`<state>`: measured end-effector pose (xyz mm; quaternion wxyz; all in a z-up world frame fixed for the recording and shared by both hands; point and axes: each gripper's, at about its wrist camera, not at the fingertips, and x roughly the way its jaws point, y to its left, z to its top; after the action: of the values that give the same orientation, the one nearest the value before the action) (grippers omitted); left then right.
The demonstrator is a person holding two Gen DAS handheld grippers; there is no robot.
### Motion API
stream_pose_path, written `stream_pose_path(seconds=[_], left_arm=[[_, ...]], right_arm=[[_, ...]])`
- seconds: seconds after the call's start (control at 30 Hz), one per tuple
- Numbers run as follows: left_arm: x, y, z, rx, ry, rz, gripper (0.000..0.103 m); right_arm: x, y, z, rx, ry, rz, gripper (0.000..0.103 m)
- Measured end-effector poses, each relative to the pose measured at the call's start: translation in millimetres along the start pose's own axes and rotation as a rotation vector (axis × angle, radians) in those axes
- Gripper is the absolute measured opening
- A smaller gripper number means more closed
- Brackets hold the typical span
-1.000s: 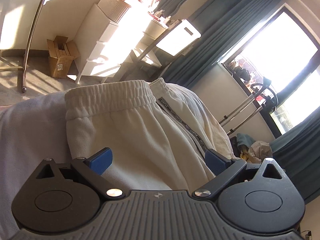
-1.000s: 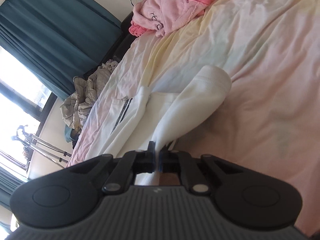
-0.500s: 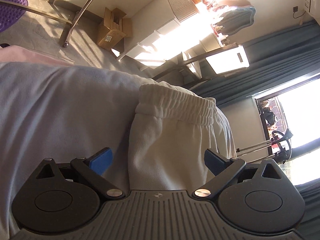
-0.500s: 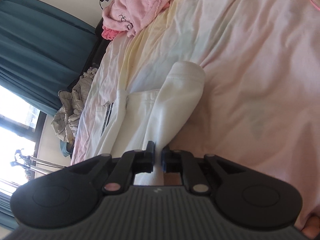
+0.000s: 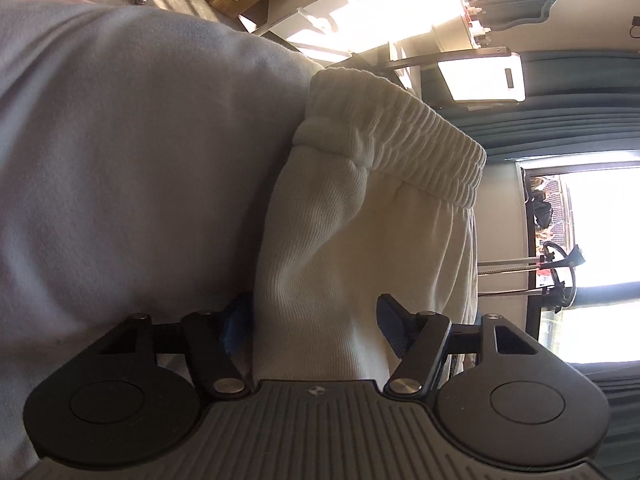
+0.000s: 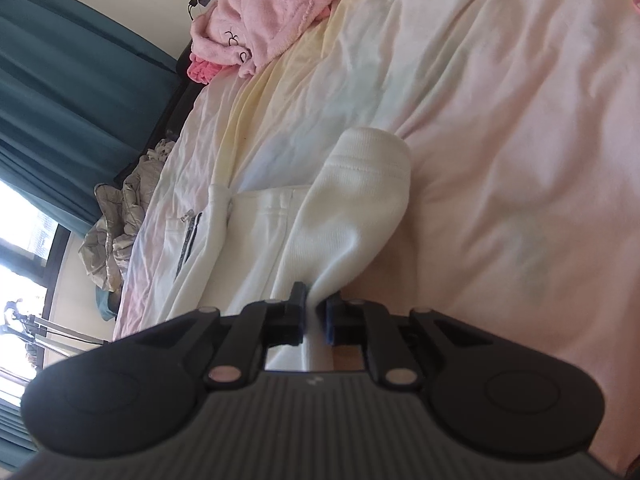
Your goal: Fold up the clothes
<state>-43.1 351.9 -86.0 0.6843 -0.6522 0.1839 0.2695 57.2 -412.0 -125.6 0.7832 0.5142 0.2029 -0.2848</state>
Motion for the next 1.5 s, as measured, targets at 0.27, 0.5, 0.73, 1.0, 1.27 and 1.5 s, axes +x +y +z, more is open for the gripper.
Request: stream_pose_path(seconds=[0.27,0.5,0.73,1.0,1.27,1.5], left_arm=[[-25.5,-14.5,-4.1,0.071,-0.053,-0.145,0.013],[-82.3,-36.7,-7.5,0.166,-0.053,-0.309,0.012],[-76.3,-29.2,6.0,0.198,-0.013,-0.253,0.012],[-72.6,-54.3,2.1,0.265,-0.057,-0.235,0.012],[-39.4,-128.9,-11.7,0.424,-0.117,-0.33,0.012],[50.2,-224.0,-20.3,0.478,-0.129,-0.257,0.012]], right_arm=[[-16.8,14.7,7.6,-0.087,-0.11,0.097,0.003],[-61.7,22.3,20.8,-0.116,-0.24,0.218,0.003],[-66.3,10.8,27.7,-0.064,-0.213,0.16,0.003],[-61.4,13.8,26.1,-0.046,-0.201,0.171,0.003],[-42.9,74.4,47.2,-0.049,-0.182,0.265,0.003],[26.1,170.0,57.1,-0.23,-0.195,0.266,0.003]])
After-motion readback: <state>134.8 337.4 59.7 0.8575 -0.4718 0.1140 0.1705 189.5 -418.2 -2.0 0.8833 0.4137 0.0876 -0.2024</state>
